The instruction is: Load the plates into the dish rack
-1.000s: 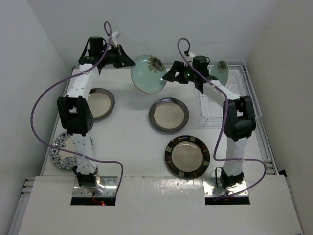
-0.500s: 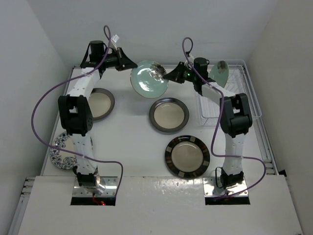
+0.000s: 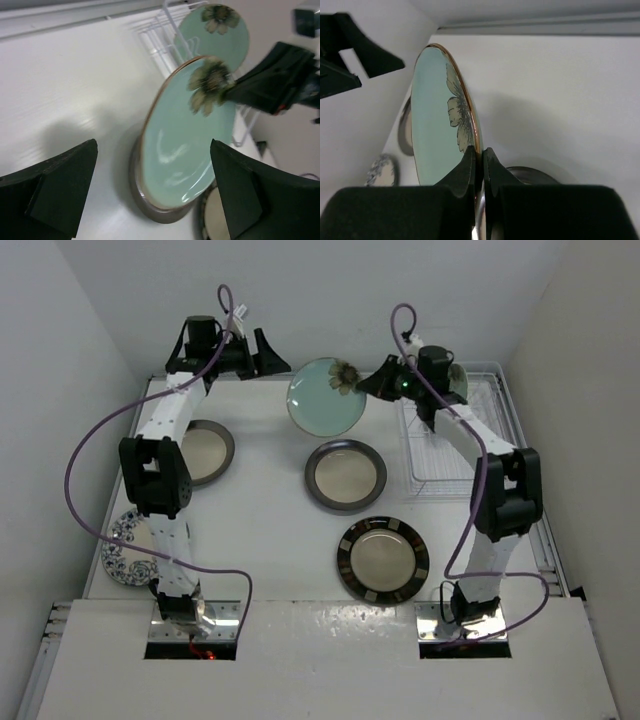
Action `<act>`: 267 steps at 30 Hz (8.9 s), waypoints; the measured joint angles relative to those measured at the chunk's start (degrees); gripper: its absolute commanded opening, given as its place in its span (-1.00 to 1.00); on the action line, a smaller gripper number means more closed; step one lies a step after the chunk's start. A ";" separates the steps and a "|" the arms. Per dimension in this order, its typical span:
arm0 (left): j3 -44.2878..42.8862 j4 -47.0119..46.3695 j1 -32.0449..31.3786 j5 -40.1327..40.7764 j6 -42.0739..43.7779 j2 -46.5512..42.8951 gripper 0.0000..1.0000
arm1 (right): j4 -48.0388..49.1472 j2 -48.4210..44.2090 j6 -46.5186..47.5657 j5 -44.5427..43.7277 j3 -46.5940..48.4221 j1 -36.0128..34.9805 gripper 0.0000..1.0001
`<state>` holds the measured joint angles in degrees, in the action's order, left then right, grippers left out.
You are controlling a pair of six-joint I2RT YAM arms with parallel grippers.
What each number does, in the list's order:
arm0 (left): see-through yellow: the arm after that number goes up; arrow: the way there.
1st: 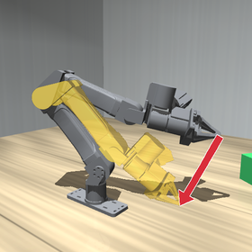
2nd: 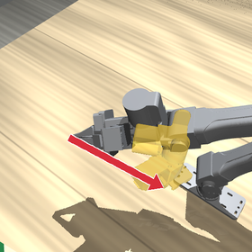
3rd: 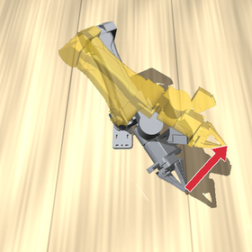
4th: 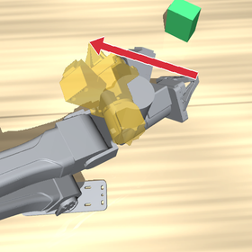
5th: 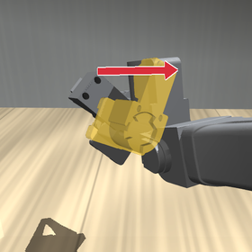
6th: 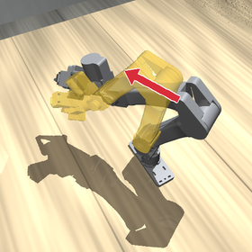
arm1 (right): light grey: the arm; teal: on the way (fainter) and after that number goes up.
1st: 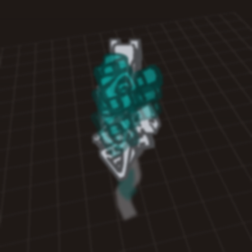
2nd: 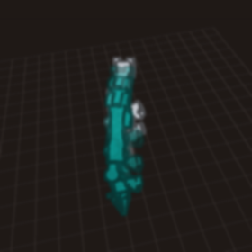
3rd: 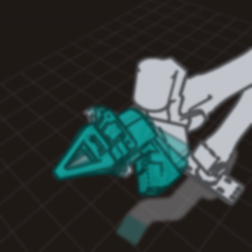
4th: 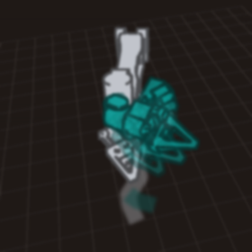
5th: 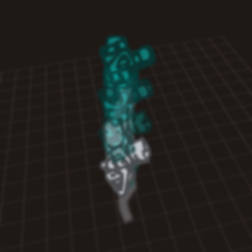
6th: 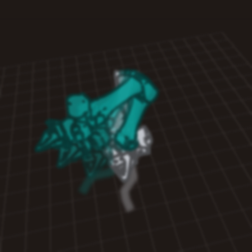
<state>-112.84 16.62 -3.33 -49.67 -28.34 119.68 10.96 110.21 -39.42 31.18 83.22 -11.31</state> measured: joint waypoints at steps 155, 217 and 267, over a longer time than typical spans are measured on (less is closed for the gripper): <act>5.25 27.85 25.09 12.66 26.10 2.05 -1.00 | -23.47 -19.50 49.62 -24.98 -4.22 -13.22 1.00; -3.45 22.88 9.81 -6.23 24.59 -9.79 1.00 | -16.44 -17.38 18.51 -12.63 9.27 14.51 -1.00; 2.49 22.97 10.43 -3.87 24.76 -10.29 1.00 | -5.77 -11.04 51.98 -53.29 -6.03 15.63 -1.00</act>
<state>-110.34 39.59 7.09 -53.54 -3.57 109.38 5.19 99.18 12.56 -22.11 77.19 4.32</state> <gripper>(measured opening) 0.997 0.068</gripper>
